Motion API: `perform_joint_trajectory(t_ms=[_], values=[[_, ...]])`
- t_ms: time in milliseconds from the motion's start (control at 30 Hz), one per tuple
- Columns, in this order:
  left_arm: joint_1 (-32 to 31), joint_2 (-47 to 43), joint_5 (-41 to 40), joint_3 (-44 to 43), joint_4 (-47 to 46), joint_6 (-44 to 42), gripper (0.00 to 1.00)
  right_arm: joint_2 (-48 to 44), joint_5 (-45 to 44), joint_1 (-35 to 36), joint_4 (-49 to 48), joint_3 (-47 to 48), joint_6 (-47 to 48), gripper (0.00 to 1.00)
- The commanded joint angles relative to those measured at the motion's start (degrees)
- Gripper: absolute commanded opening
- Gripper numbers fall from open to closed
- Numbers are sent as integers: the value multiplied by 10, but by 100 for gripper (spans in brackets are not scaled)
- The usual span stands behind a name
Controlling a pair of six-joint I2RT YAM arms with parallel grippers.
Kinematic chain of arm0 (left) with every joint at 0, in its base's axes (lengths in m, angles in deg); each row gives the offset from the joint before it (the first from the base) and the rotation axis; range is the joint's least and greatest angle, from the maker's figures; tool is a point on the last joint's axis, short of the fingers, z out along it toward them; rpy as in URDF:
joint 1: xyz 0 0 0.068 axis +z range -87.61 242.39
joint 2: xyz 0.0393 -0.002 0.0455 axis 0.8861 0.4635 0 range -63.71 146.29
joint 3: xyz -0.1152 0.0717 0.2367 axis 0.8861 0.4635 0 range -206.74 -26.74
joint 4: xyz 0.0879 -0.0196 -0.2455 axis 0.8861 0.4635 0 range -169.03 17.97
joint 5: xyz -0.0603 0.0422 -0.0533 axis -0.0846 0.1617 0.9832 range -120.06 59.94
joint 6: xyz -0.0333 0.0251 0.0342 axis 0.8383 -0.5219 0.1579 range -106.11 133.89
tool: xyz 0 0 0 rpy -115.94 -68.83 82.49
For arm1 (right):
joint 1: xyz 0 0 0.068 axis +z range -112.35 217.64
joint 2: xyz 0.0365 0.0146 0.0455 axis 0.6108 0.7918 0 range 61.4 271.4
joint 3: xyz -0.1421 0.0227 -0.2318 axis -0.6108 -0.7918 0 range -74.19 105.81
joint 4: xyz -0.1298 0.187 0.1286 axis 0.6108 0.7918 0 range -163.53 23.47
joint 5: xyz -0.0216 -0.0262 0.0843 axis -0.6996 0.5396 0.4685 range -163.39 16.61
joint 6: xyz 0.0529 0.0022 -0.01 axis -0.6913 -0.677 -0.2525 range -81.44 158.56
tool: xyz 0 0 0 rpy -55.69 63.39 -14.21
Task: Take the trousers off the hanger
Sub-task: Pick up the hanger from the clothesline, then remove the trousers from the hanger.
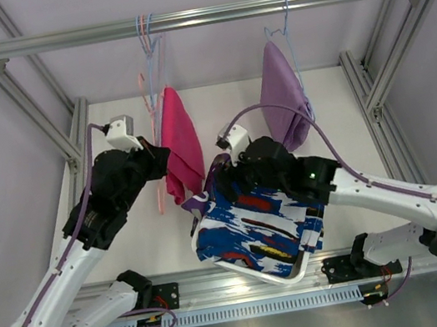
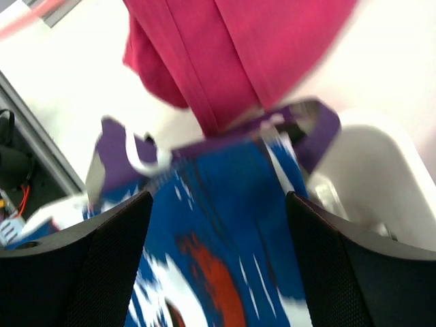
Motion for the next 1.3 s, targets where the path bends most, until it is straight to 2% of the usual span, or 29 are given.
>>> perform_joint_trajectory(t_ms=[0,200,467,633,767,900,1267], values=[[3,-24,-30,2,-121,-25,1,41,-18,14,-91,64,29,84],[3,-15,-30,17,-120,-22,1,136,-26,39,-127,135,43,86],[3,-15,-44,18,-113,-22,1,215,-49,44,-168,155,45,86],[3,-12,-50,16,-109,-24,0,231,-93,45,-208,126,59,86],[3,-8,-40,18,-113,-23,0,220,-127,40,-281,92,75,86],[9,-2,-34,19,-111,-19,0,235,-146,33,-294,91,79,86],[13,-1,-29,19,-111,-15,1,295,-131,15,-339,96,65,86]])
